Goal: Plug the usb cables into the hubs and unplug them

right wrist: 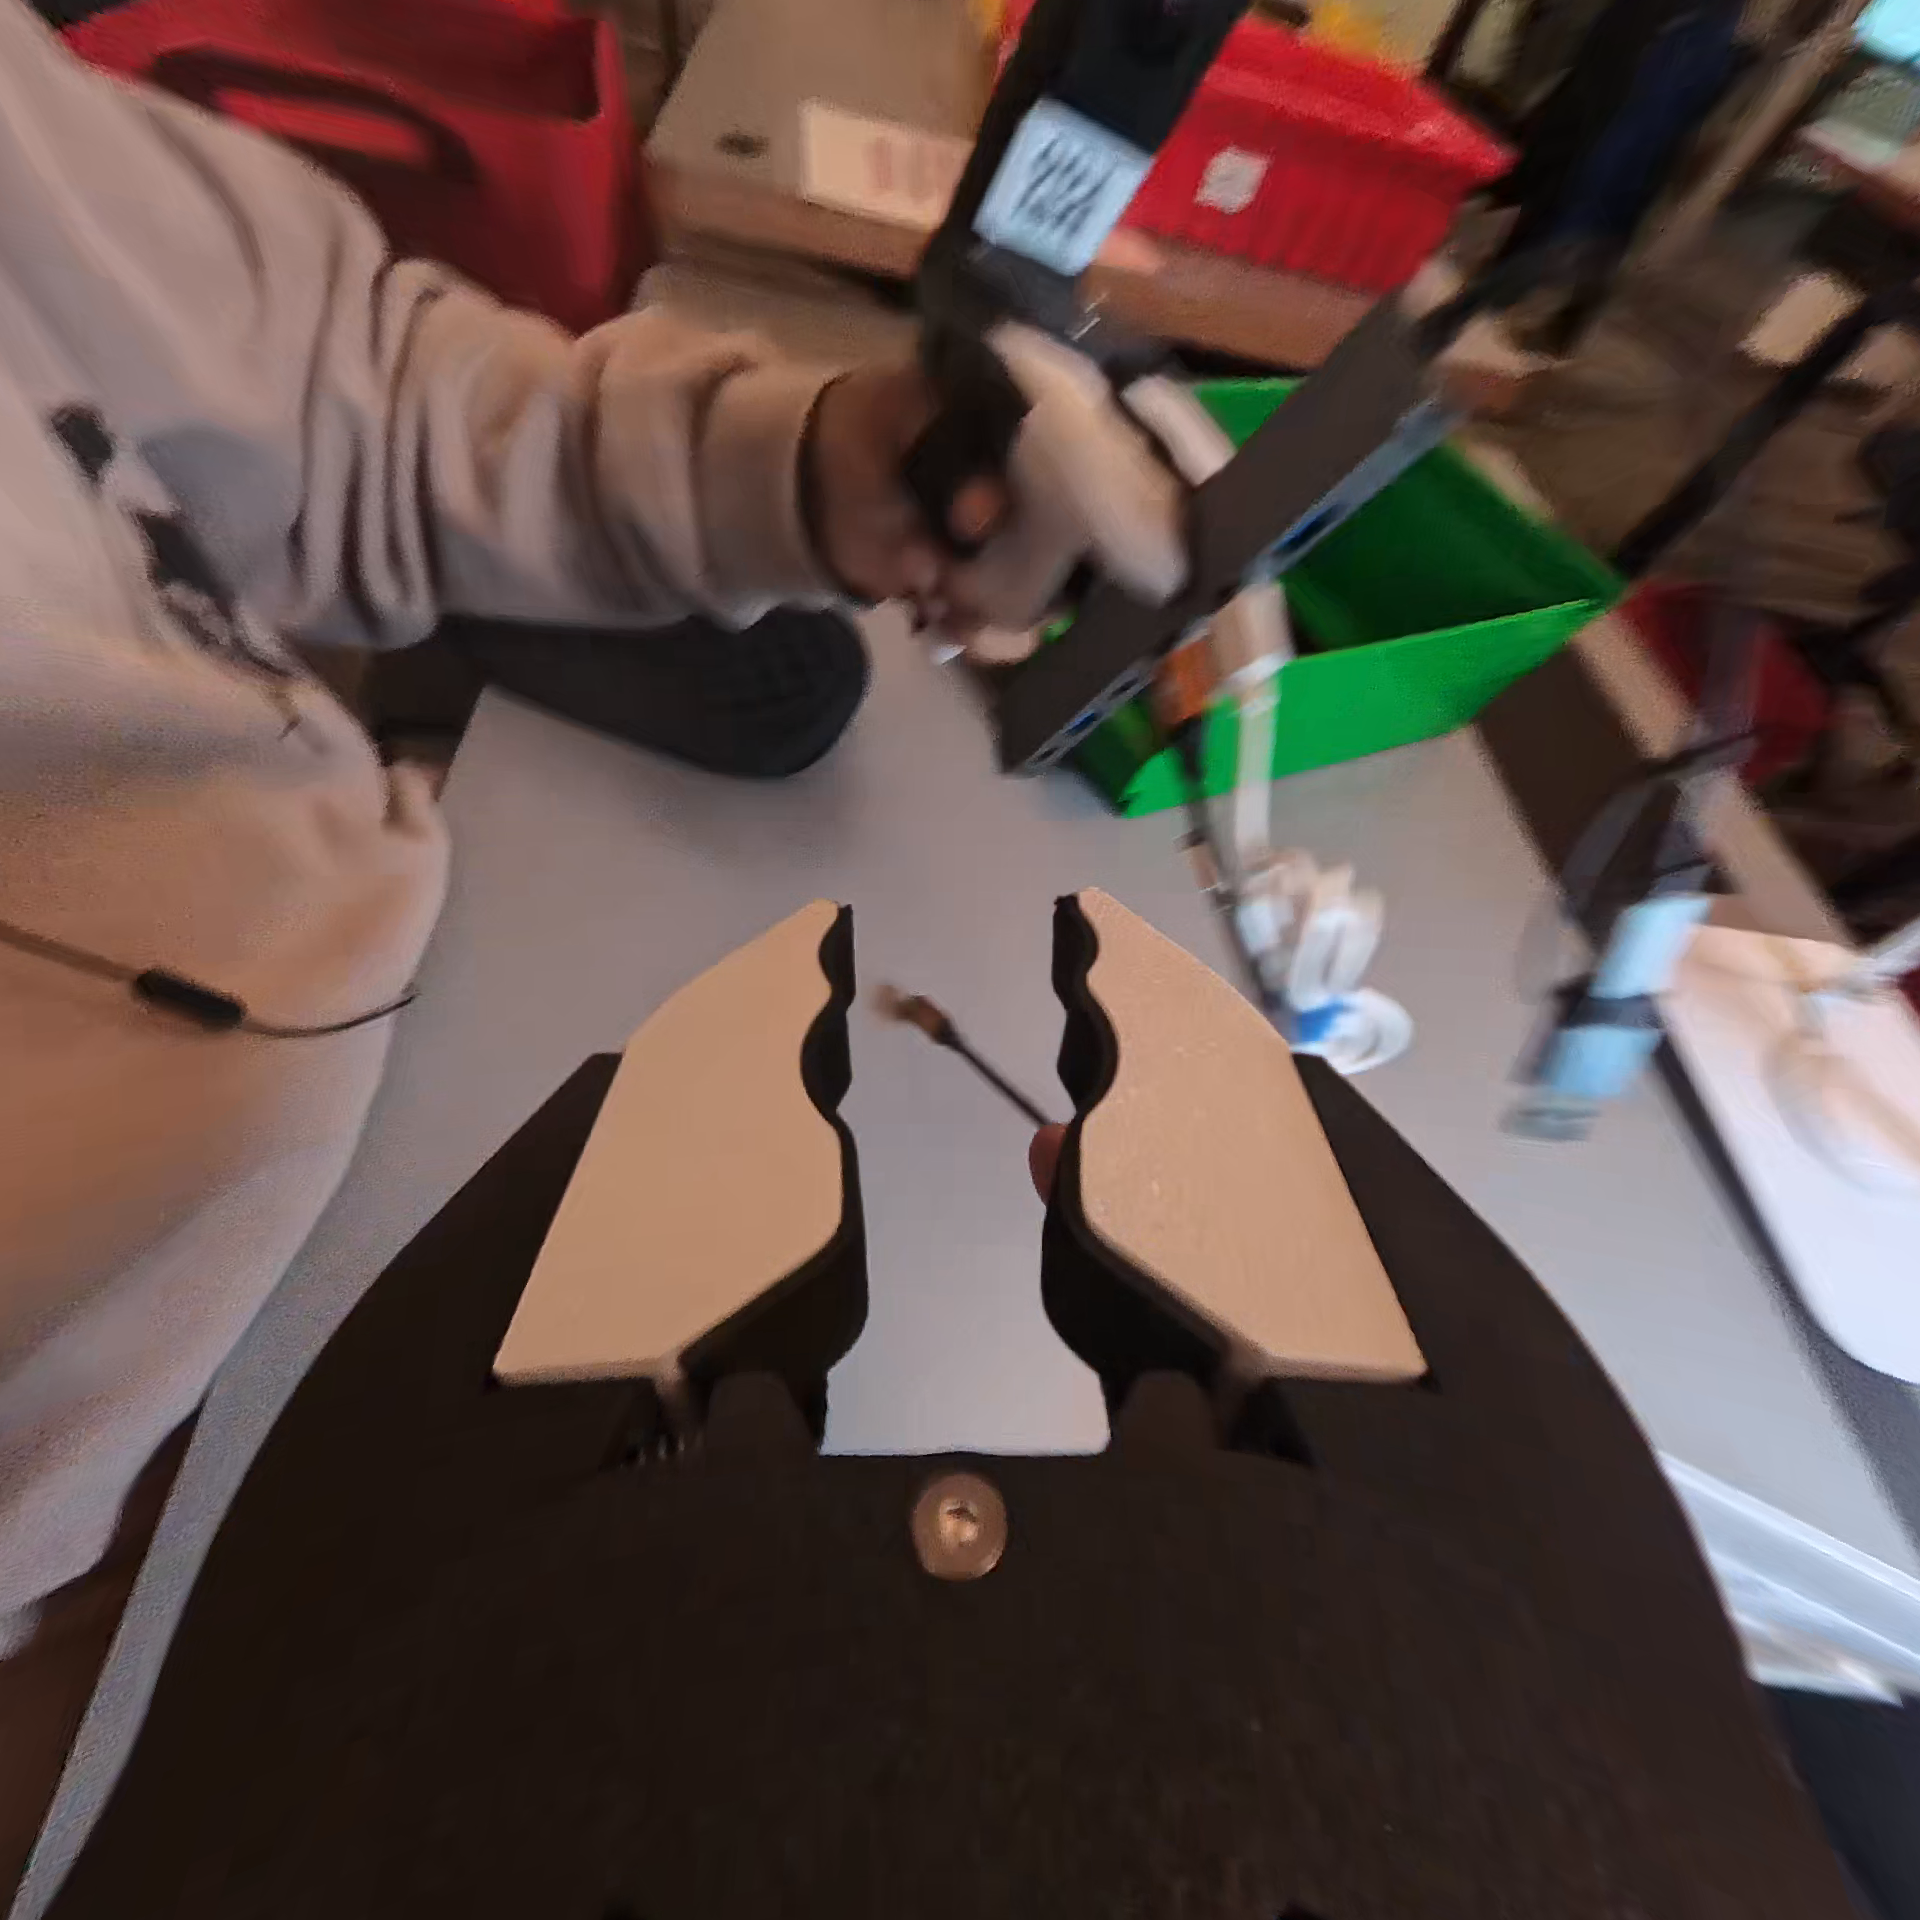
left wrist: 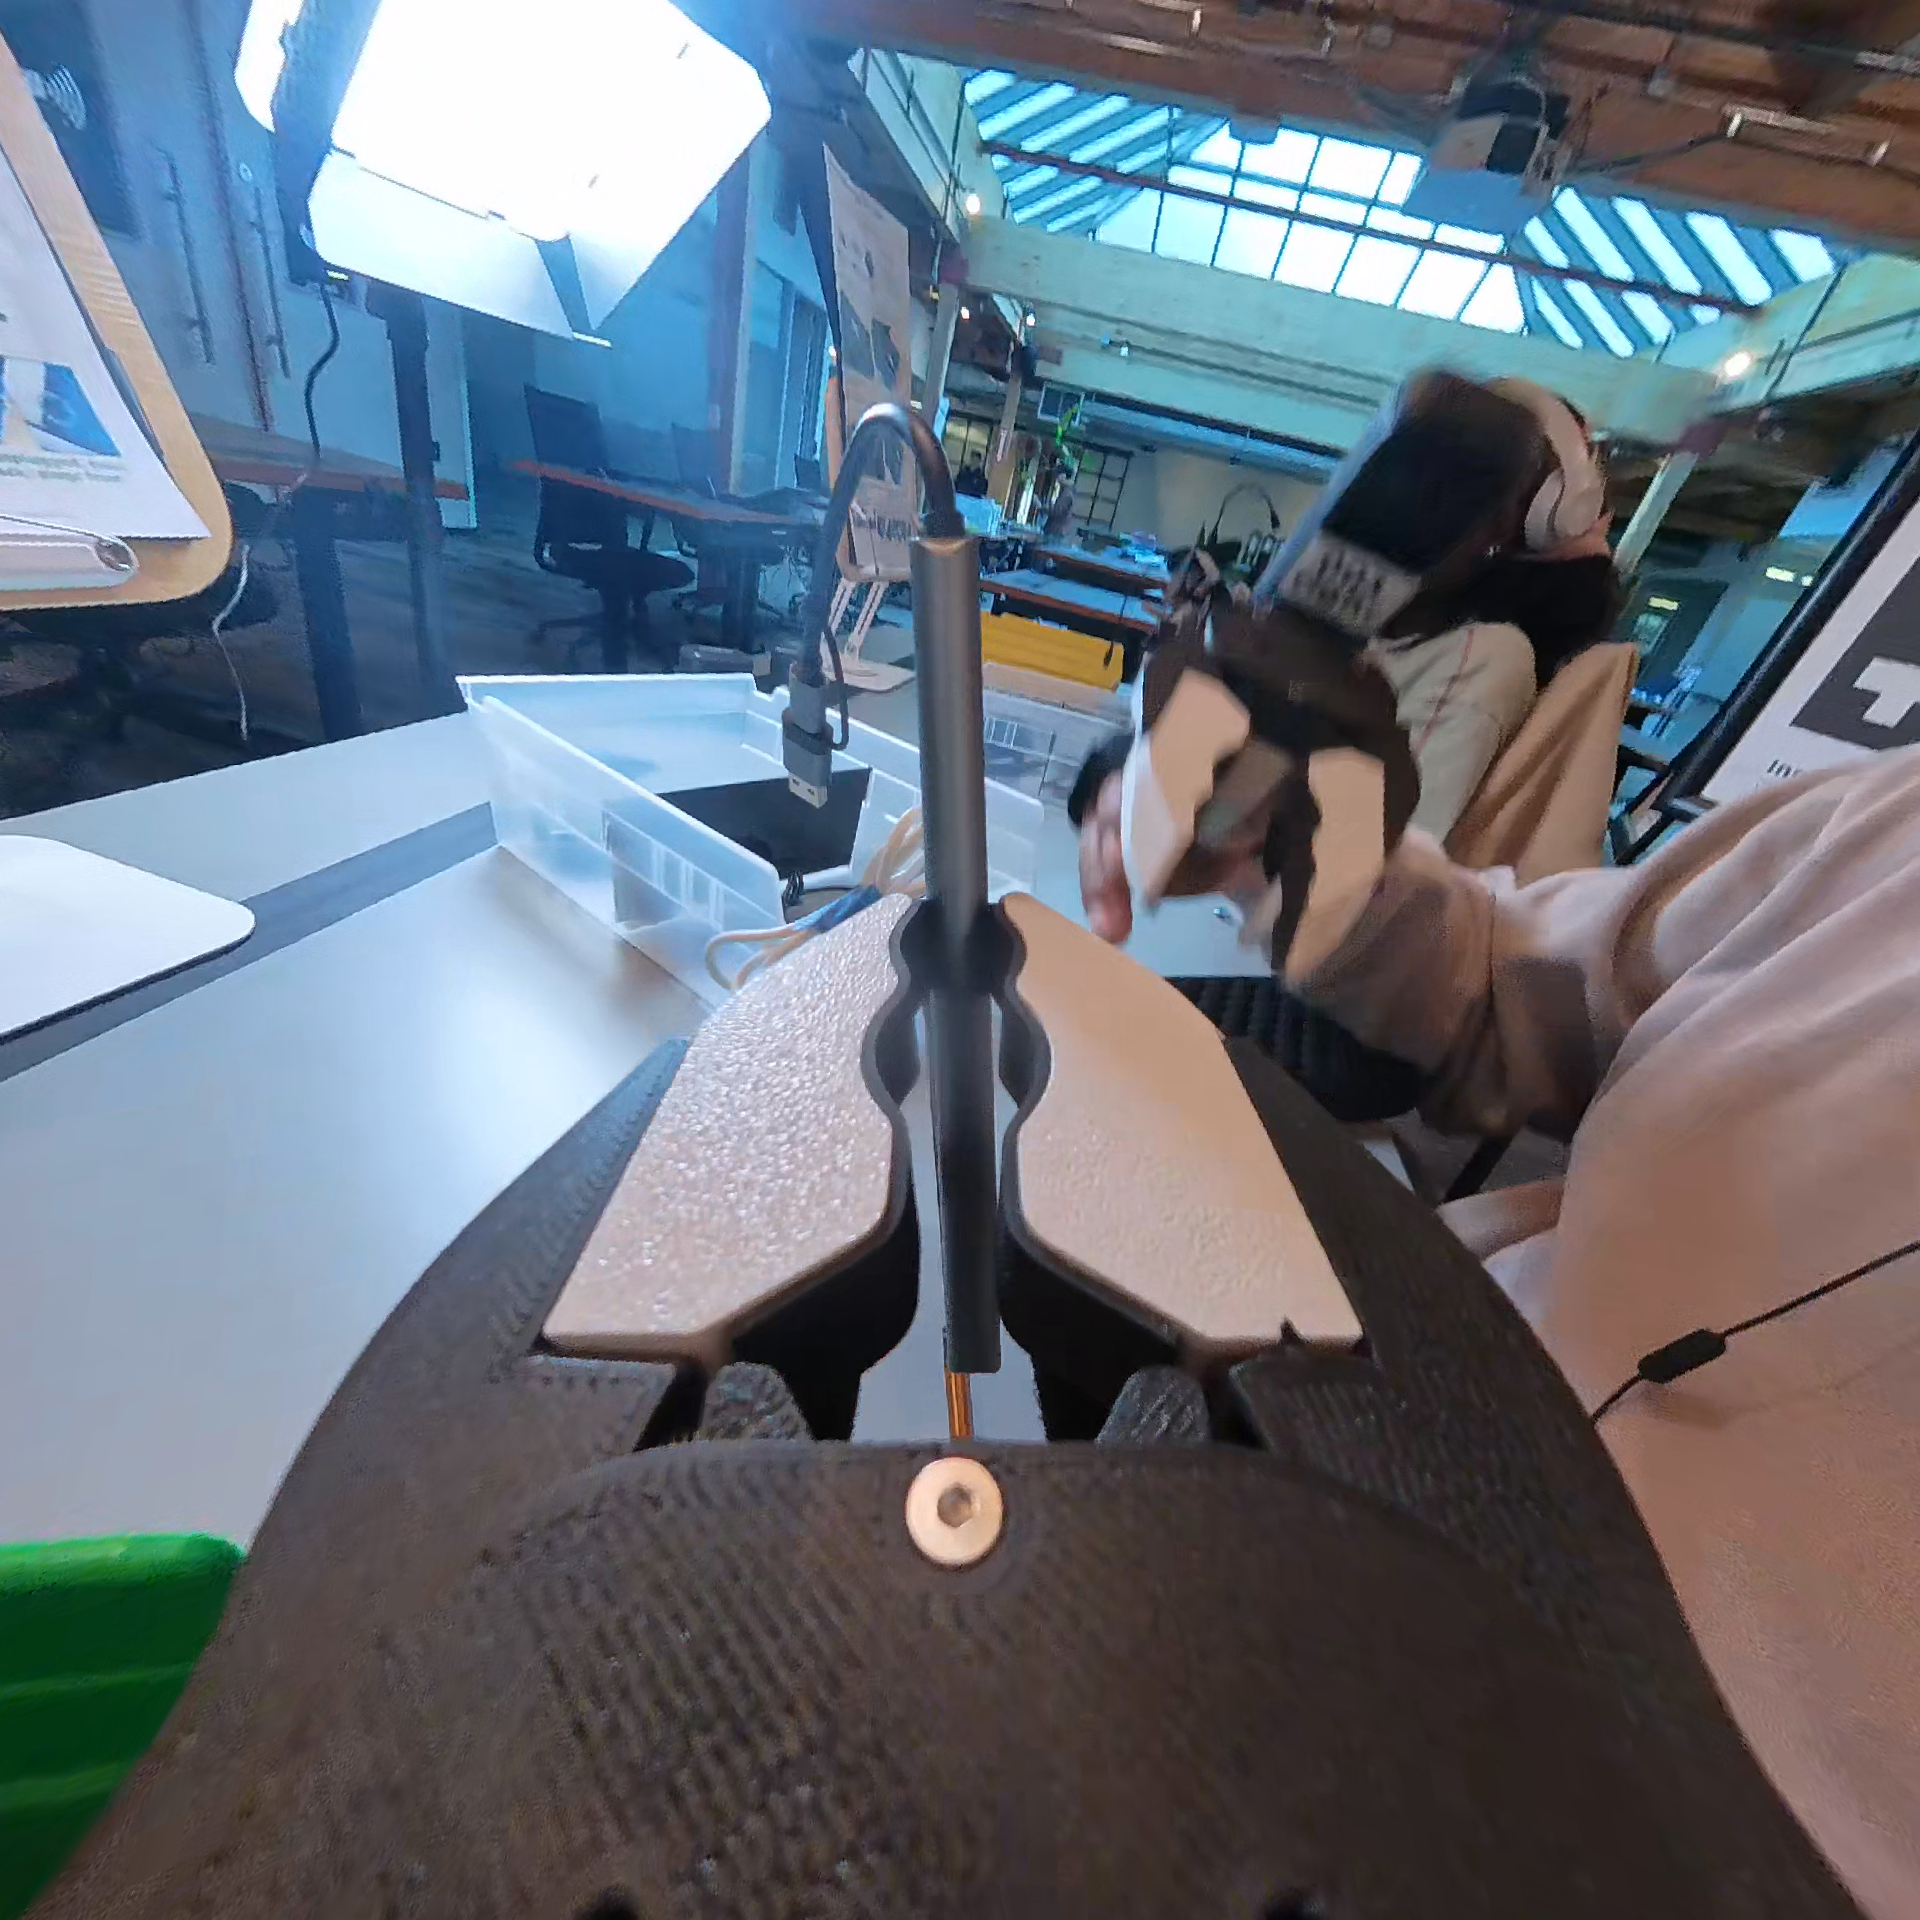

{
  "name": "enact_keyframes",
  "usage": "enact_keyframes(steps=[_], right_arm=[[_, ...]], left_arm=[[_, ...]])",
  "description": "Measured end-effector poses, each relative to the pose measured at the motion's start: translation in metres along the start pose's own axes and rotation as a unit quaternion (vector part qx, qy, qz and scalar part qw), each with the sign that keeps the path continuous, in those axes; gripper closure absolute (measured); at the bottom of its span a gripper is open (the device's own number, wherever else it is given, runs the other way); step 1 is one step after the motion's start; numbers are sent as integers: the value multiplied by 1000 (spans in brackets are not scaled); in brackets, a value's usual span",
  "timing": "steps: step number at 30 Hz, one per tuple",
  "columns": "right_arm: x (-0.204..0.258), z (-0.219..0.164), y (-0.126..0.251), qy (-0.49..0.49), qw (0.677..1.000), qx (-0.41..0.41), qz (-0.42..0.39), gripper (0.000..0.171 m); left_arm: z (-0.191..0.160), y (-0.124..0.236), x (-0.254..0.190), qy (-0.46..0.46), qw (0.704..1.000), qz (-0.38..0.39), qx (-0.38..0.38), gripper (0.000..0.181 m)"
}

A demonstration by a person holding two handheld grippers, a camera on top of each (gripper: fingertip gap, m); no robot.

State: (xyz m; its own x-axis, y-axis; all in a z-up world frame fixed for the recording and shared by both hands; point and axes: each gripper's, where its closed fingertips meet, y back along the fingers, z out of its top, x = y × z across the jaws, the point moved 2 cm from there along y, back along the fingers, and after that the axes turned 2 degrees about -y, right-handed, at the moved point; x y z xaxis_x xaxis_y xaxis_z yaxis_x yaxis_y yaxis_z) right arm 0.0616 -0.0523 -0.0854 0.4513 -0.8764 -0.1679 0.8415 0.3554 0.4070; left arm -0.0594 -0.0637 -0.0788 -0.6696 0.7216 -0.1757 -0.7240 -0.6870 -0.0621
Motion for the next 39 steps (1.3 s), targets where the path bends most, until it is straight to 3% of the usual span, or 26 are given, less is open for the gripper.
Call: enact_keyframes(steps=[3, 9, 14, 21, 32, 36, 38, 39], right_arm=[[-30, 12, 10, 25, 997, 33, -60, 137], [-25, -9, -37, 45, 995, 88, 1, 138], [-23, -16, -45, 21, 997, 72, 9, 161], [-20, -23, -46, -1, 997, 67, 26, 163], [-10, -26, -48, 43, 995, 93, 21, 163], [-11, -18, -44, 58, 994, 89, 14, 163], [-22, -42, -40, 92, 982, 163, -21, 163], [-21, -46, -39, 83, 984, 154, -16, 163]], left_arm=[[-10, -8, -9, -24, 999, -19, 28, 170], [-31, -19, -28, -104, 989, -32, 96, 171], [-40, -22, -28, -112, 986, -39, 113, 171], [-45, -23, -30, -135, 983, -35, 119, 171], [-60, -25, -35, -201, 964, -37, 168, 170], [-44, -22, -37, -192, 972, -37, 132, 171], [-20, -11, -27, -166, 983, -14, 75, 171], [-4, 1, -21, -143, 989, -9, 41, 171]])
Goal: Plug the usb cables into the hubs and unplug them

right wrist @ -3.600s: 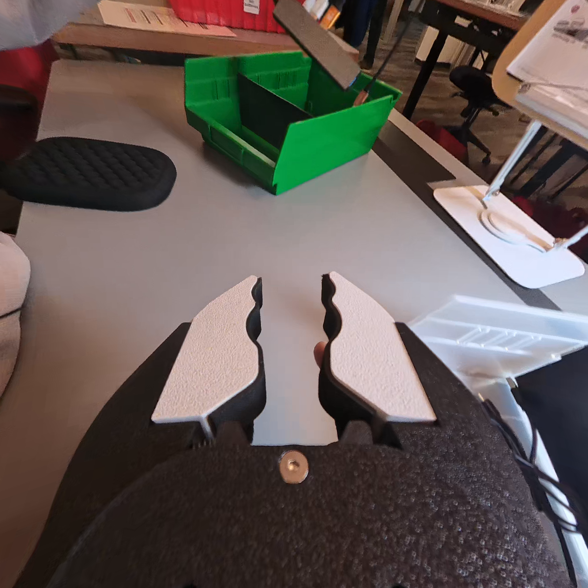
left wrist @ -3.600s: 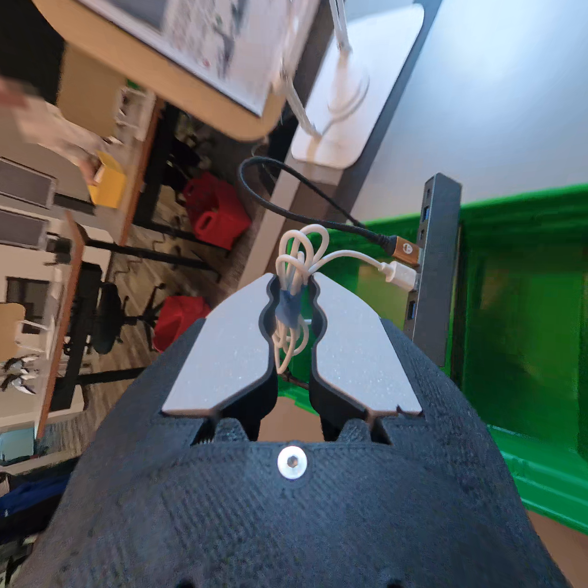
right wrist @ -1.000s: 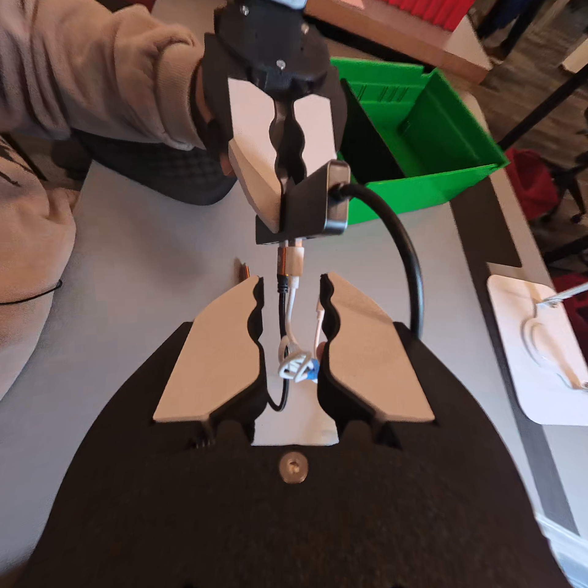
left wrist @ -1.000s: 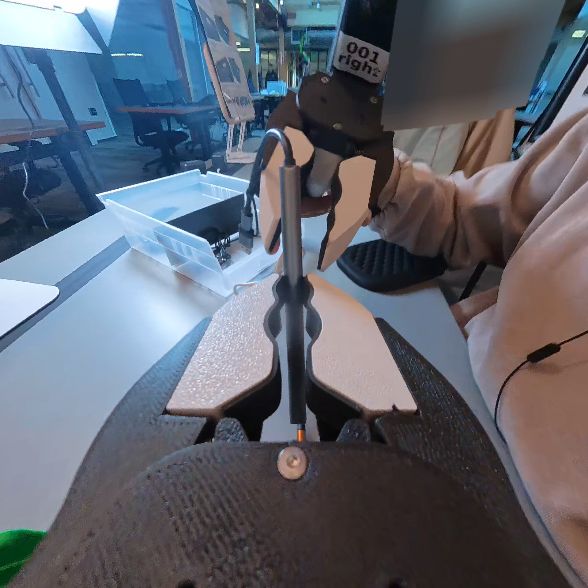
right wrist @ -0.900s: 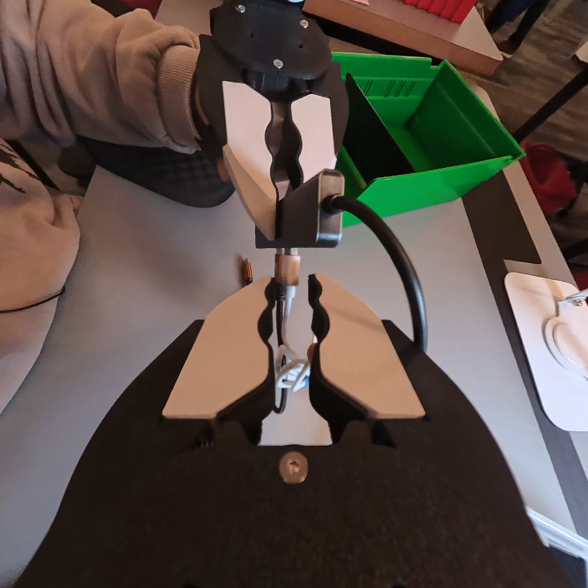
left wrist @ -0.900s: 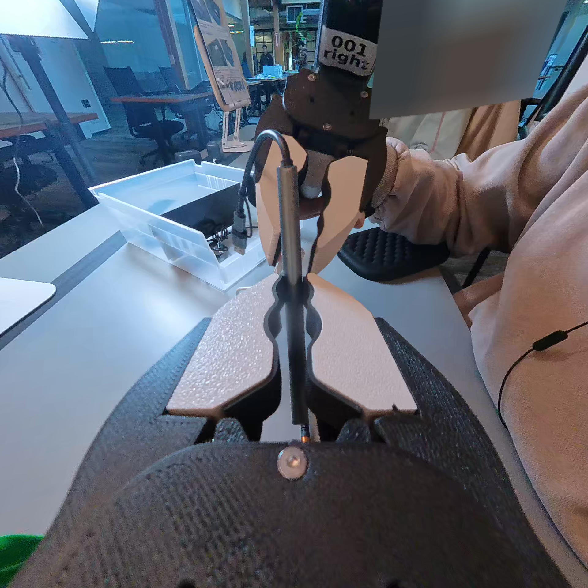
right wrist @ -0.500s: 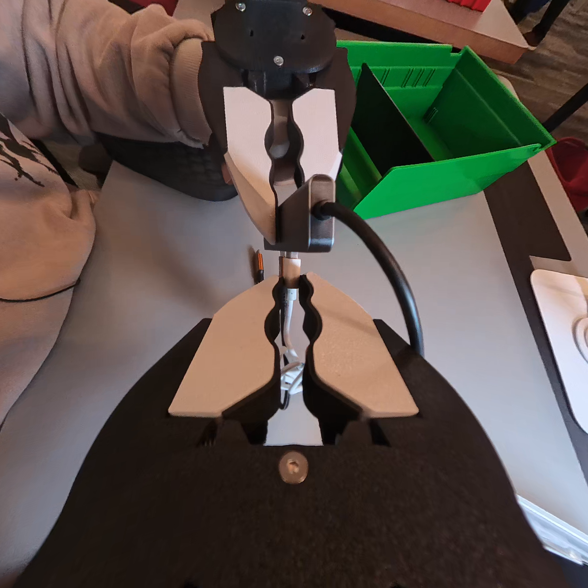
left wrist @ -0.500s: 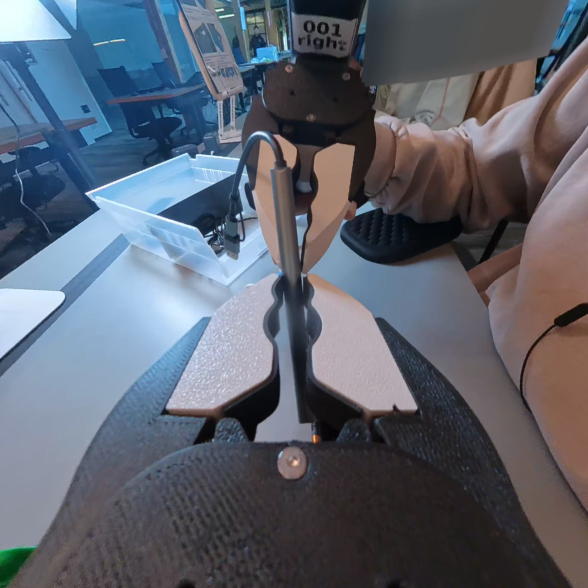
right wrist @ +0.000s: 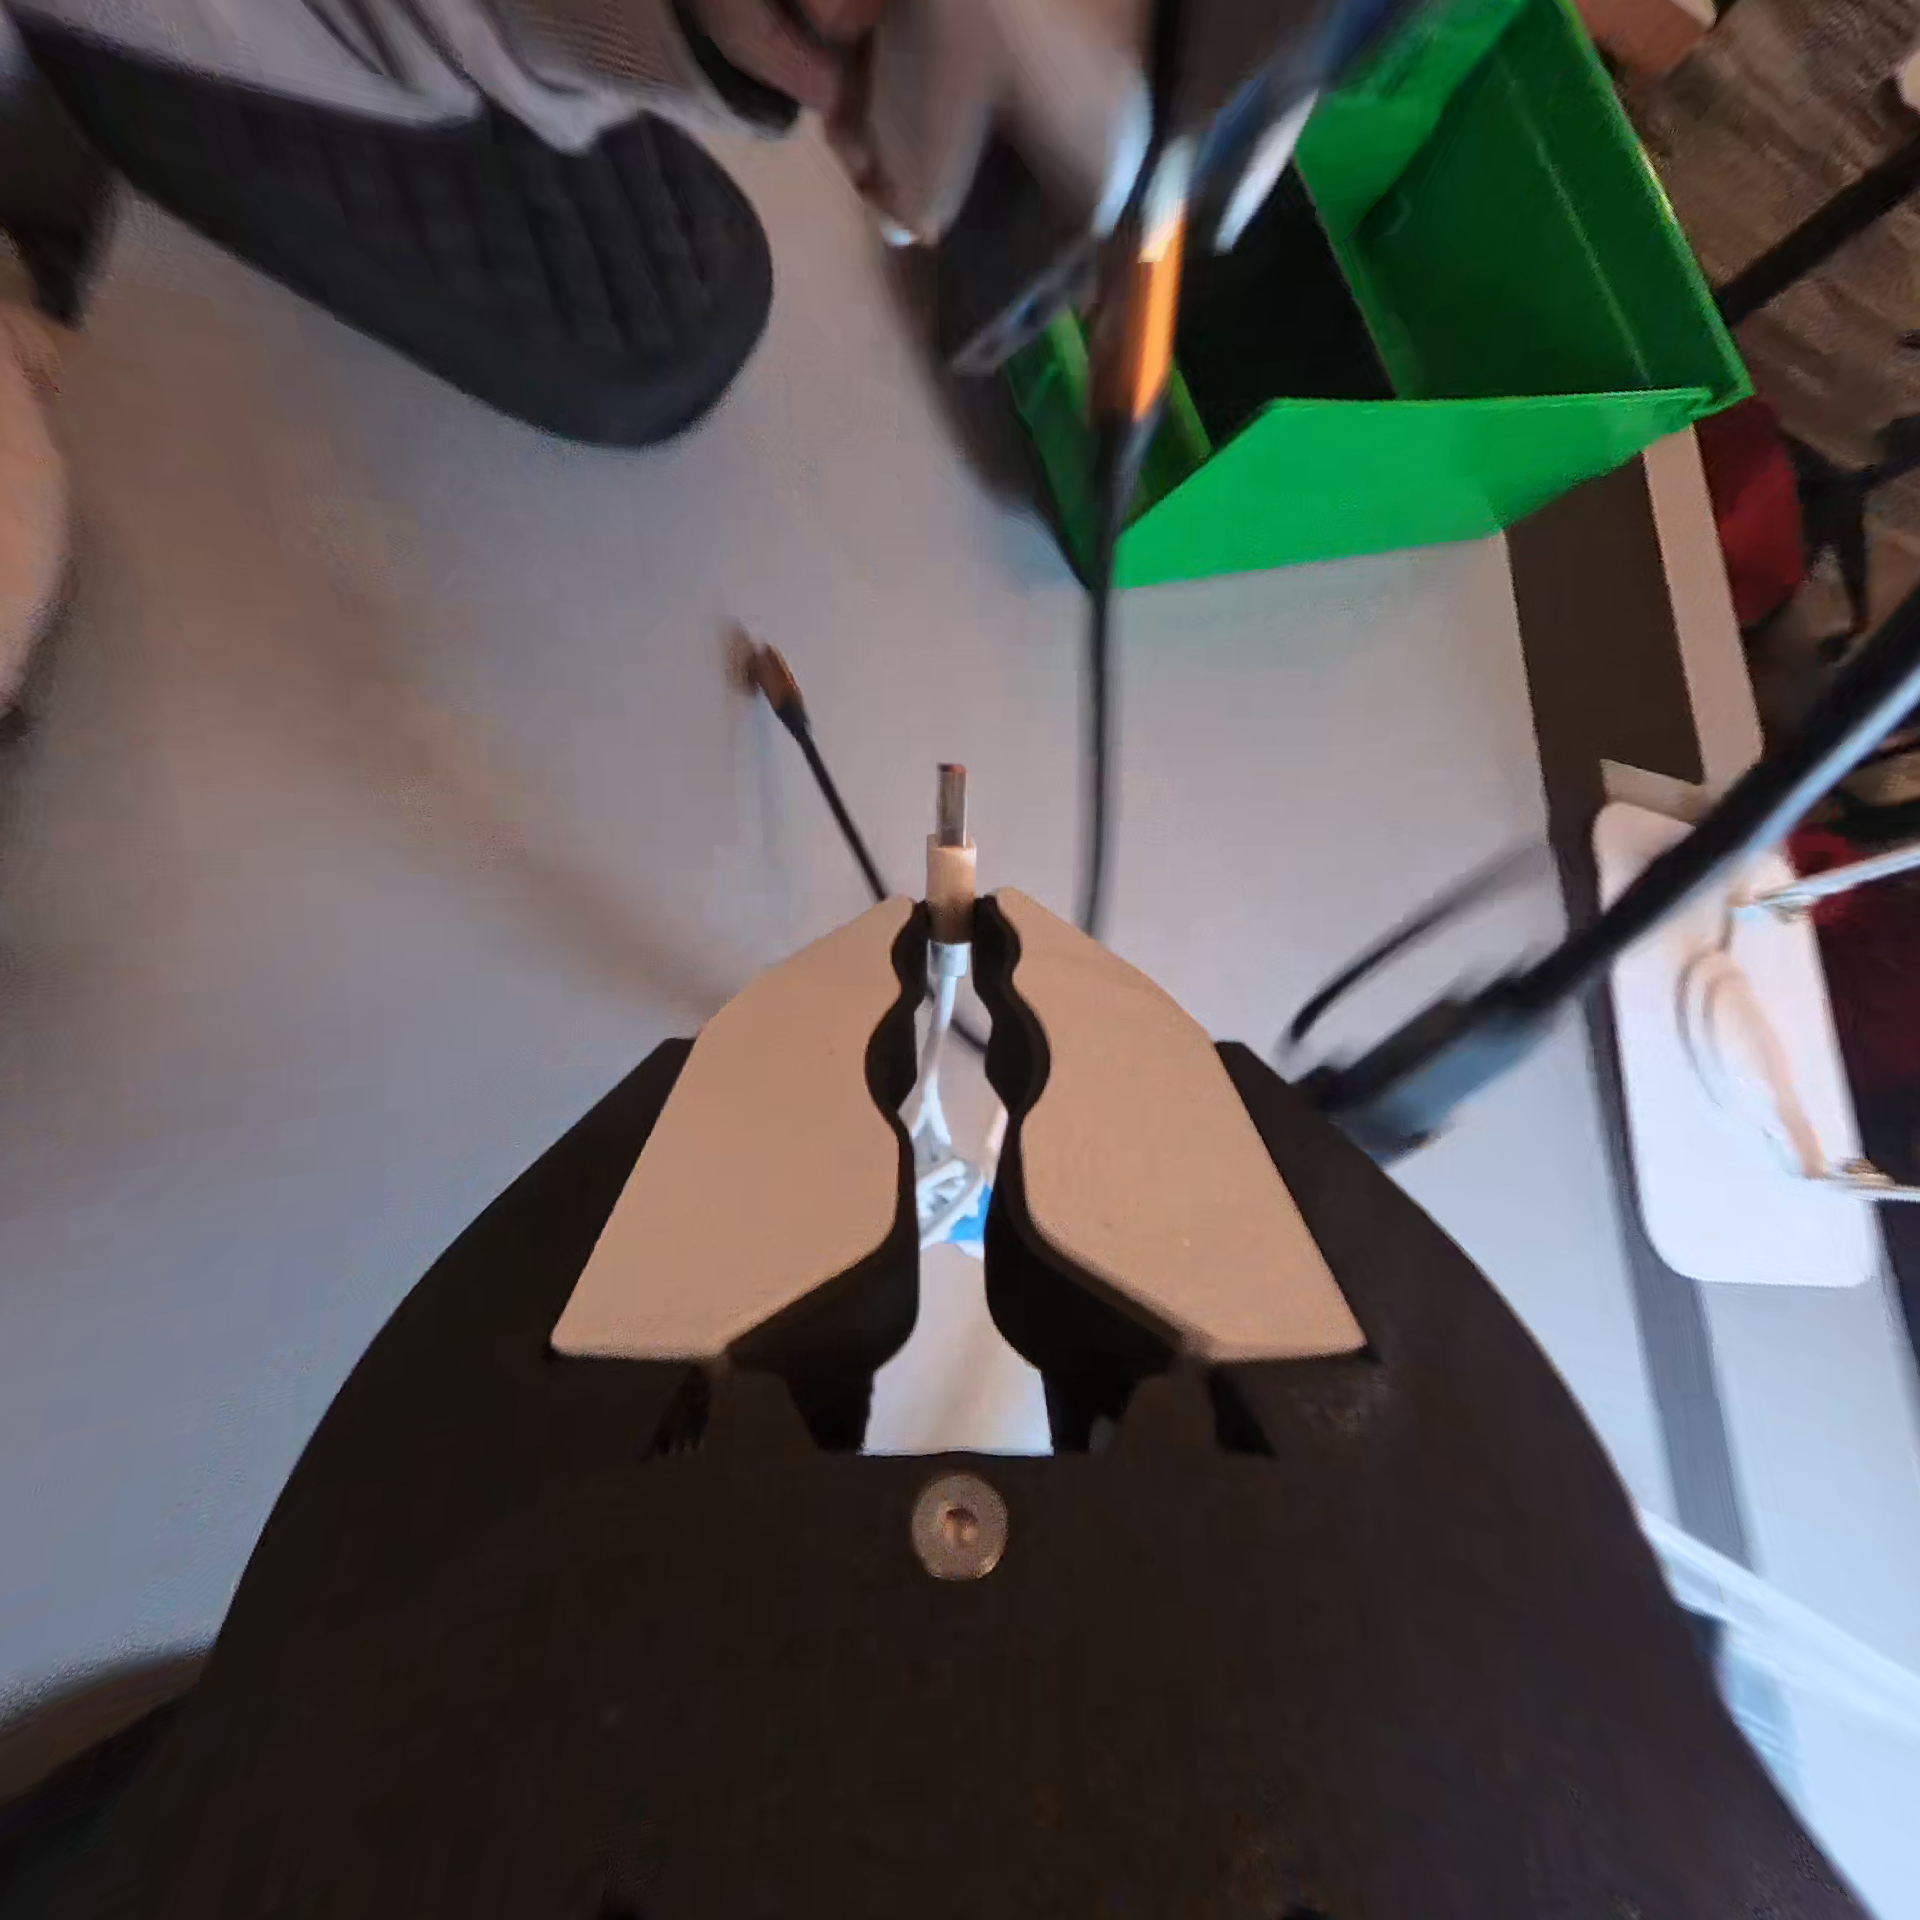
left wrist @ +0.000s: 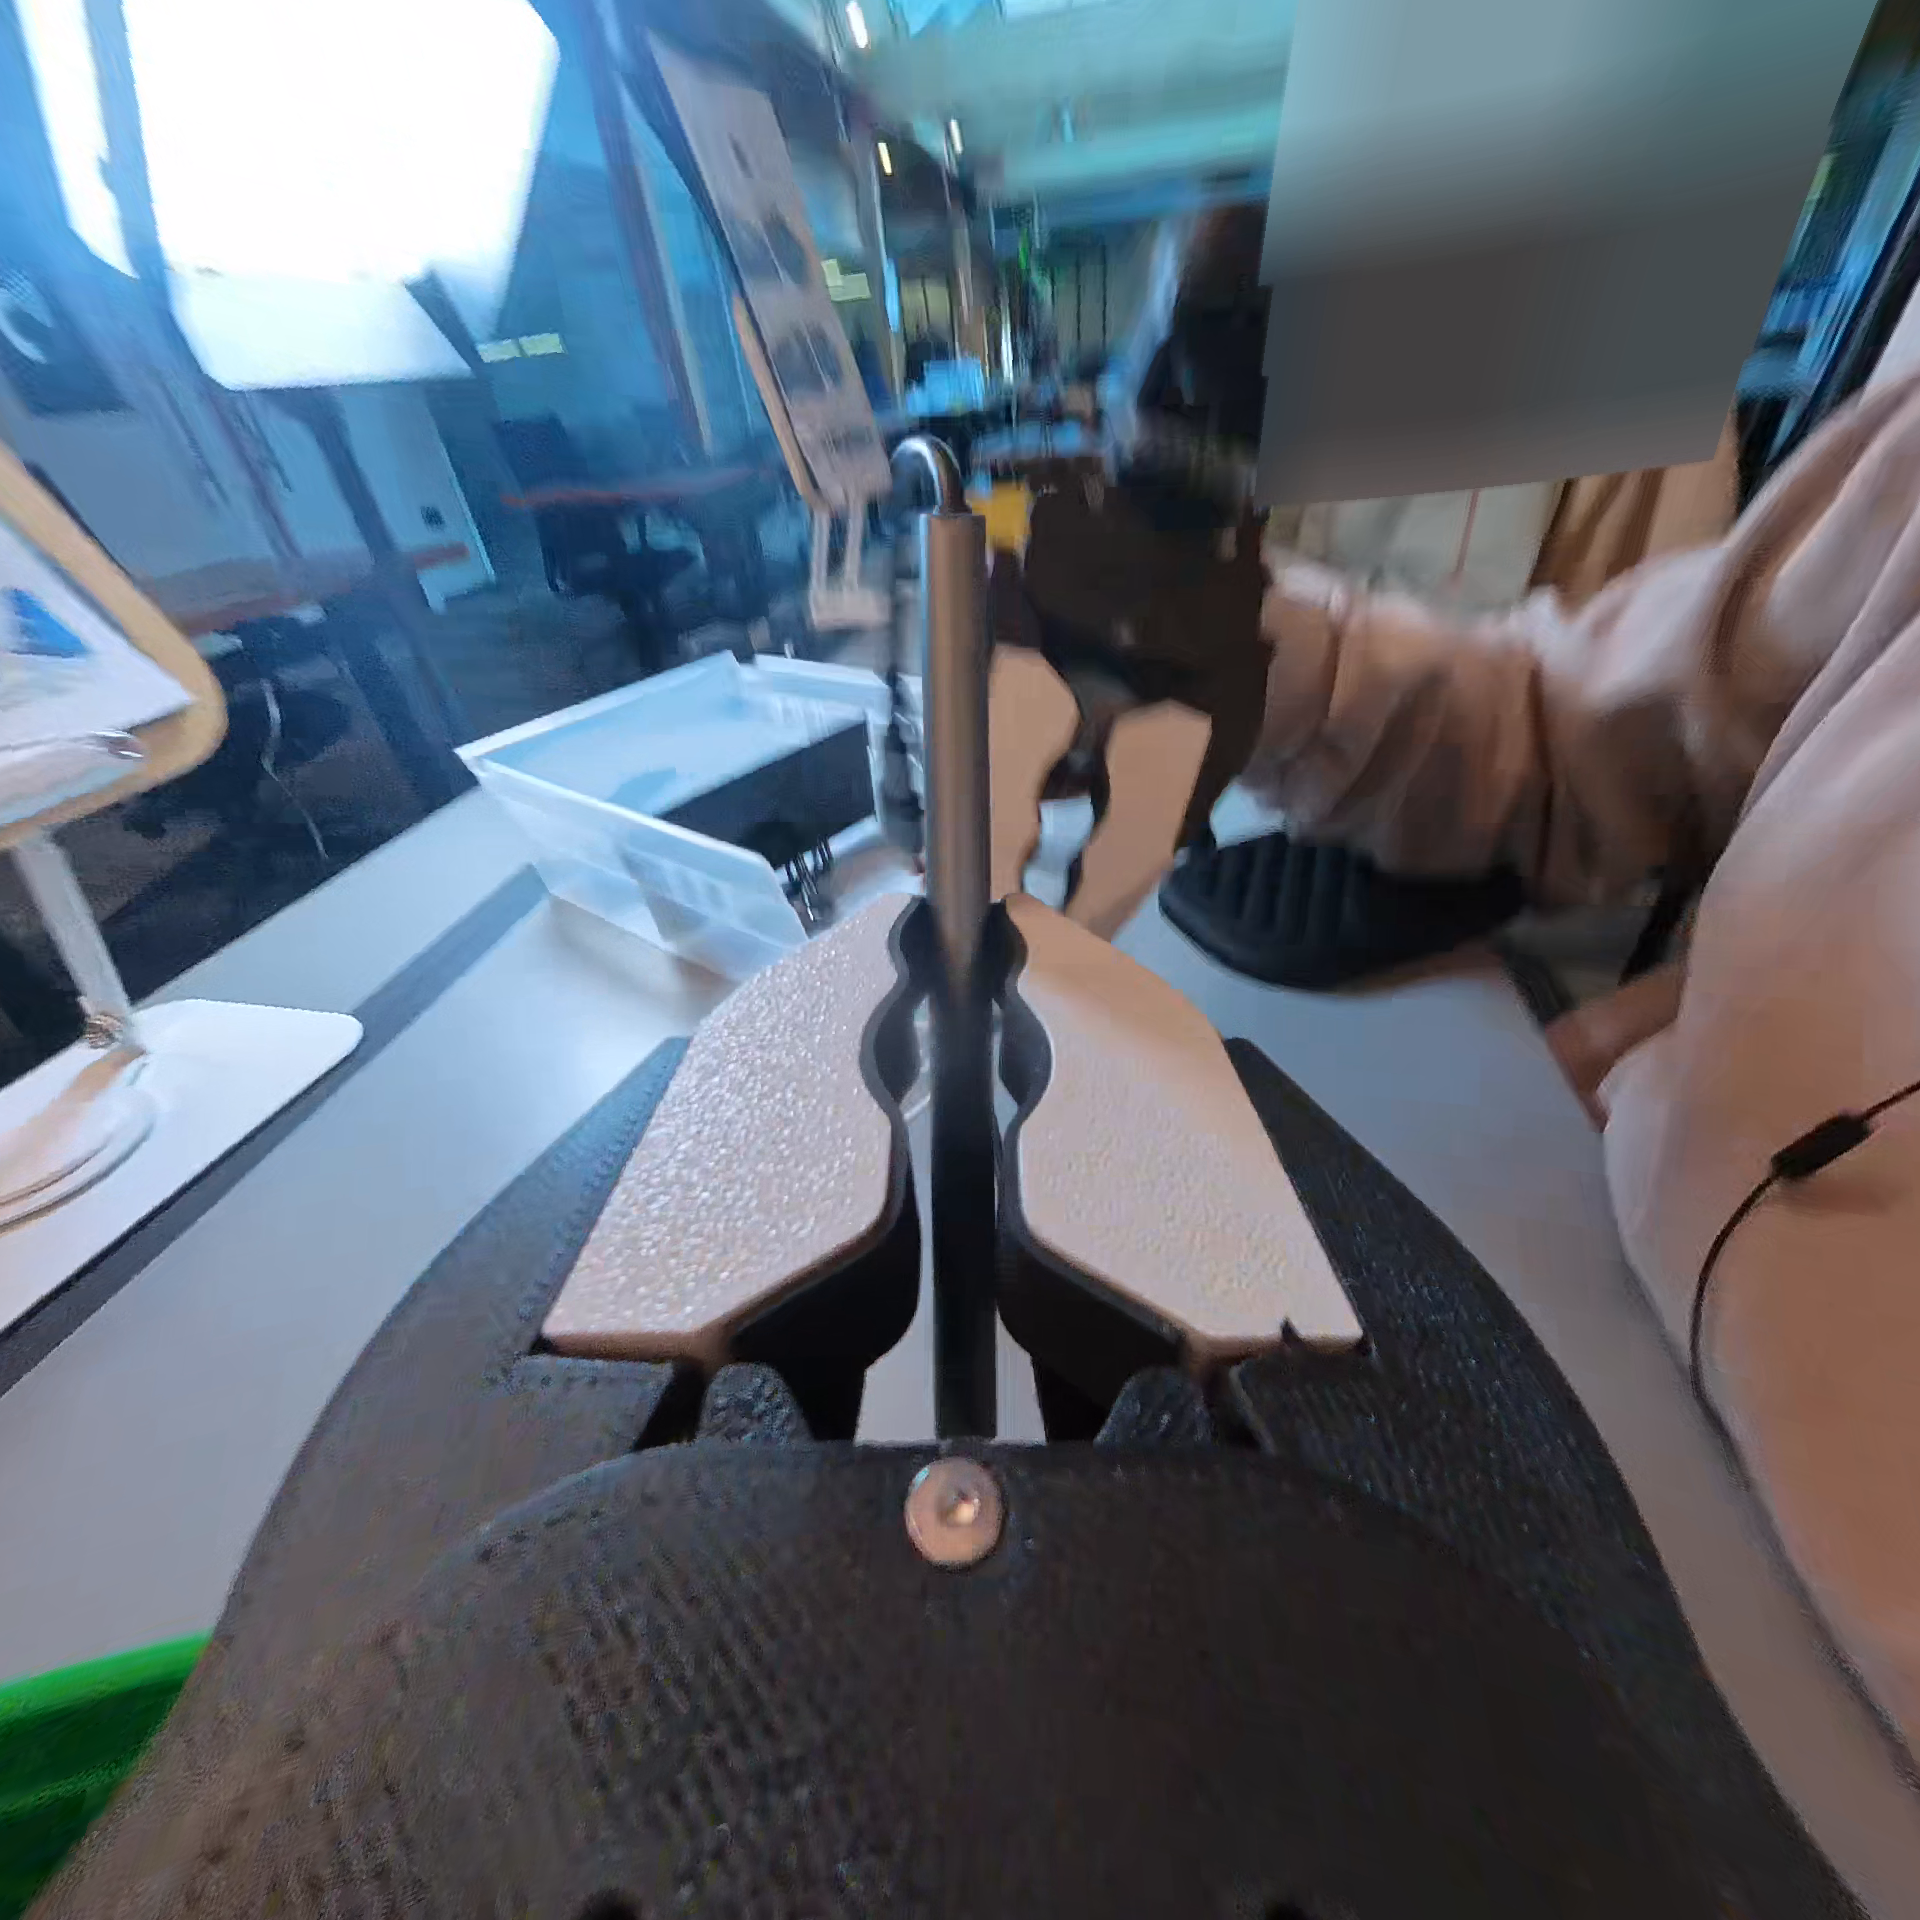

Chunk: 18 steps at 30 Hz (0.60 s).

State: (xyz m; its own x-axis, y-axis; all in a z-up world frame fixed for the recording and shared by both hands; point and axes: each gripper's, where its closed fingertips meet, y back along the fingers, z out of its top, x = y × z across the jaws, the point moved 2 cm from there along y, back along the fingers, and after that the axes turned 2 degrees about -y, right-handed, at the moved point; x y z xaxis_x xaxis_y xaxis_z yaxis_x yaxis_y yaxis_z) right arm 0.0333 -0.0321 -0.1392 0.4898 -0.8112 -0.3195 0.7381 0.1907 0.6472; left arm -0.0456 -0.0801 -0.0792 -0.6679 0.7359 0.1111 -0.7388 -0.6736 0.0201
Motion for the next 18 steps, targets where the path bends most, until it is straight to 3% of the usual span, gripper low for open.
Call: enact_keyframes(steps=[5, 8, 11, 13, 18], right_arm=[[-17, 30, 61, -38, 993, -116, 10, 163], [-52, 26, 106, -49, 989, -110, -91, 163], [-93, -9, 140, -85, 973, -49, -208, 163], [-116, -45, 149, -137, 961, -4, -241, 163], [-129, -126, 118, -279, 944, 52, -168, 163]], left_arm=[[16, 38, 26, 35, 996, 47, -66, 170], [14, 34, 26, 42, 995, 48, -71, 170], [17, 32, 25, 50, 994, 40, -91, 171], [22, 34, 24, 60, 991, 34, -114, 170], [19, 31, 24, 62, 991, 49, -112, 171]])
